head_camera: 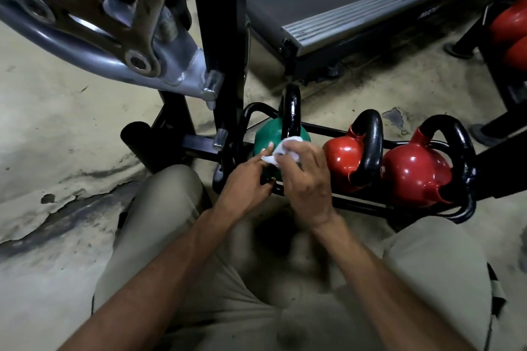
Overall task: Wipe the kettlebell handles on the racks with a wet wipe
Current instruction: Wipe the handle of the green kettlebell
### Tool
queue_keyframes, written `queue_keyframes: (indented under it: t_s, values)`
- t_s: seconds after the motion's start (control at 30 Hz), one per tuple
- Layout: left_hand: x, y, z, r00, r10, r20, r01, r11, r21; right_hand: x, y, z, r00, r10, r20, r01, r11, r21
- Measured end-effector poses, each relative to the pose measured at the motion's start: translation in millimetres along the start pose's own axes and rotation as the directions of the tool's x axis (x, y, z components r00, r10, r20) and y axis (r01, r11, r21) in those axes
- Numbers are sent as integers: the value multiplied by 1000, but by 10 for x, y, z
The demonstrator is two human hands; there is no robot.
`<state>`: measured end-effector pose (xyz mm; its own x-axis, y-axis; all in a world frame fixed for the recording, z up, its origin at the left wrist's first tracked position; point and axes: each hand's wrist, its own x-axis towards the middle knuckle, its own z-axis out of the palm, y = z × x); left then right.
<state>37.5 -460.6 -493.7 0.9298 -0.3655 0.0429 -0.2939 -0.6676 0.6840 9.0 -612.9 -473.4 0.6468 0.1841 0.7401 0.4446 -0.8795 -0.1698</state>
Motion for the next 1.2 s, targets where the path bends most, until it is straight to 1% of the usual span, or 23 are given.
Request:
queue_keyframes:
  t_s: [0.07, 0.1, 0.17, 0.2, 0.23, 0.27, 0.33, 0.47, 0.53, 0.6, 0.67, 0.73, 0.8, 0.87, 0.9, 0.93, 0.97, 1.0, 1.03, 1.07, 1.1, 1.13, 1.2]
  values:
    - [4, 10, -14, 1000, 5, 1, -5, 1000, -13, 178, 122, -66, 955, -247, 167, 275, 946, -170]
    - [9, 6, -16, 1000, 10, 10, -10, 1000, -4, 287, 161, -86, 905, -307, 294, 379, 897, -229]
    - [23, -18, -9, 1000, 10, 19, -11, 1000, 30, 518, 168, -71, 758, -298, 580, 543, 781, -308]
    - [33, -35, -3, 1000, 7, 17, -7, 999, 41, 623, 118, -57, 659, -248, 710, 620, 714, -326]
    - [38, -48, -1, 1000, 7, 17, -7, 999, 47, 695, 65, -48, 562, -197, 803, 691, 645, -326]
    - [42, -65, 0, 1000, 13, 22, -14, 999, 44, 732, 26, -36, 489, -170, 856, 749, 585, -311]
    - [36, -91, -10, 999, 30, 33, -31, 999, 14, 751, 14, -75, 402, -236, 885, 835, 492, -248]
    - [20, -91, -38, 998, 41, 39, -42, 999, 7, 632, 227, -184, 296, -509, 808, 921, 375, -101]
    - [6, -81, -47, 998, 30, 52, -30, 1000, 2, 539, 327, -209, 233, -575, 784, 944, 327, -41]
    - [-1, -99, -51, 998, 28, 59, -26, 999, -29, 453, 401, -249, 181, -627, 758, 969, 246, -28]
    - [-1, -119, -41, 998, 28, 61, -24, 998, -65, 421, 490, -321, 199, -693, 693, 967, 252, -25]
    - [0, -115, -28, 998, 18, 59, -14, 998, -60, 428, 557, -371, 270, -742, 613, 941, 337, -7]
    - [7, -95, -15, 999, 14, 45, -11, 998, -60, 423, 583, -400, 405, -755, 517, 879, 477, 9]
    - [12, -72, -10, 999, 10, 37, -8, 998, -59, 398, 569, -404, 605, -686, 403, 742, 670, 27]
    - [7, -55, -7, 999, 4, 34, -2, 999, -54, 404, 556, -393, 718, -598, 356, 630, 776, 34]
    - [3, -37, -4, 999, -3, 33, 5, 999, -49, 426, 532, -366, 829, -461, 317, 477, 879, 31]
    - [-3, -18, 0, 999, -7, 33, 9, 999, -48, 450, 495, -321, 927, -265, 264, 265, 963, 38]
    - [-8, -6, 9, 999, -13, 30, 15, 998, -53, 475, 437, -274, 978, -27, 208, 9, 996, 85]
    - [-16, 5, 15, 999, -19, 28, 20, 998, -57, 487, 366, -218, 956, 233, 180, -265, 946, 186]
    - [-18, 14, 16, 999, -23, 26, 25, 998, -55, 475, 294, -154, 869, 450, 204, -493, 818, 297]
    - [-21, 21, 18, 999, -27, 27, 29, 998, -47, 438, 230, -85, 754, 599, 269, -655, 656, 375]
    - [-14, 33, 11, 999, -29, 29, 30, 999, -36, 424, 157, -45, 652, 678, 339, -751, 517, 410]
    - [1, 46, -4, 999, -34, 31, 34, 999, -19, 477, 52, -58, 475, 738, 480, -853, 254, 455]
